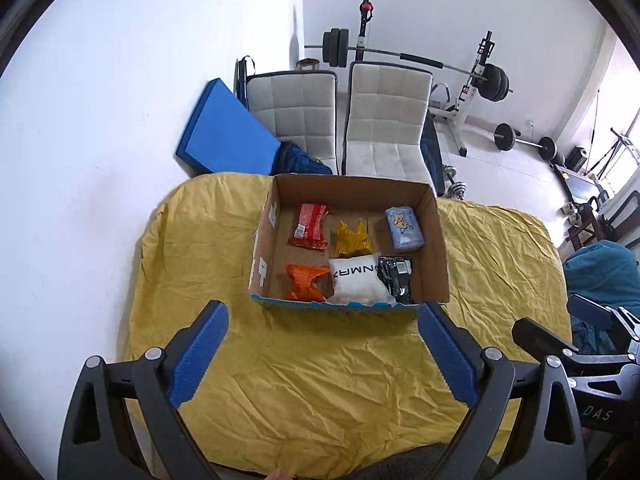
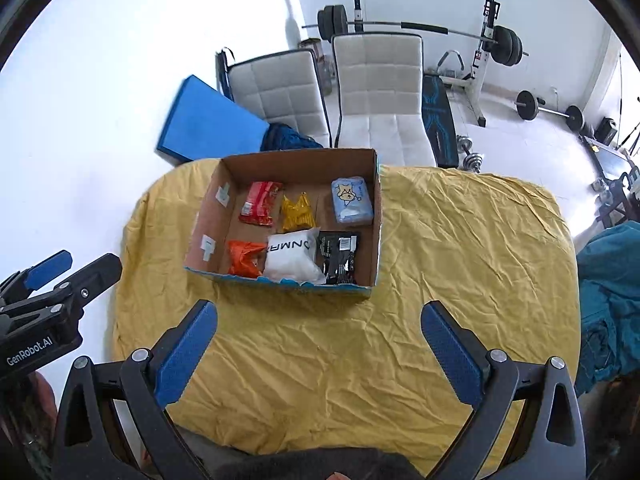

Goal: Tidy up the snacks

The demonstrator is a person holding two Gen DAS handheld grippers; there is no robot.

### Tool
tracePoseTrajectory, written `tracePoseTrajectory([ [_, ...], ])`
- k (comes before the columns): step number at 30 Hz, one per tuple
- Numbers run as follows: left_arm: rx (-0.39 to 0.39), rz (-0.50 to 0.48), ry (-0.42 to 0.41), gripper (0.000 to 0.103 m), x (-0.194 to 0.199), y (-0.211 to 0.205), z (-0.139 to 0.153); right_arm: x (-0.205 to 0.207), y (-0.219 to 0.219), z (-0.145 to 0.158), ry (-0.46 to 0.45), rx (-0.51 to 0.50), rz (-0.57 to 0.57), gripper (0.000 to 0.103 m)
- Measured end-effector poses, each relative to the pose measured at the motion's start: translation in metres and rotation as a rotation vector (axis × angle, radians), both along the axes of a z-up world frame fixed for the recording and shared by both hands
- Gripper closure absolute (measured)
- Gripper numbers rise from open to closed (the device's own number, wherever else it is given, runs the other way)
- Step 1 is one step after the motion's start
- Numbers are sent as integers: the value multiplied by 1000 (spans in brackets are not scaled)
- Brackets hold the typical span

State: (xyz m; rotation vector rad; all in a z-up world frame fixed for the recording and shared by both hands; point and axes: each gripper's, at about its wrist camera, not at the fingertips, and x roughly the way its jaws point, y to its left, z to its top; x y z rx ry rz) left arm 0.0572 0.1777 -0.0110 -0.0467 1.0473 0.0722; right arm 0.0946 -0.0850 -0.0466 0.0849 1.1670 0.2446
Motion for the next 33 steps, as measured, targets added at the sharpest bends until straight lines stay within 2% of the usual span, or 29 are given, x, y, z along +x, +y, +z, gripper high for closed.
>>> tracePoseTrajectory([
  [7, -3, -7, -54, 6, -24, -10, 28, -35, -12, 36, -41, 17, 12, 0],
  [17, -9, -9, -63, 6, -38, -14, 36, -53, -25, 68, -86, 7, 2, 0],
  [33, 2, 0, -66, 6, -42, -13, 36, -56, -31, 80, -120, -17, -30, 0],
])
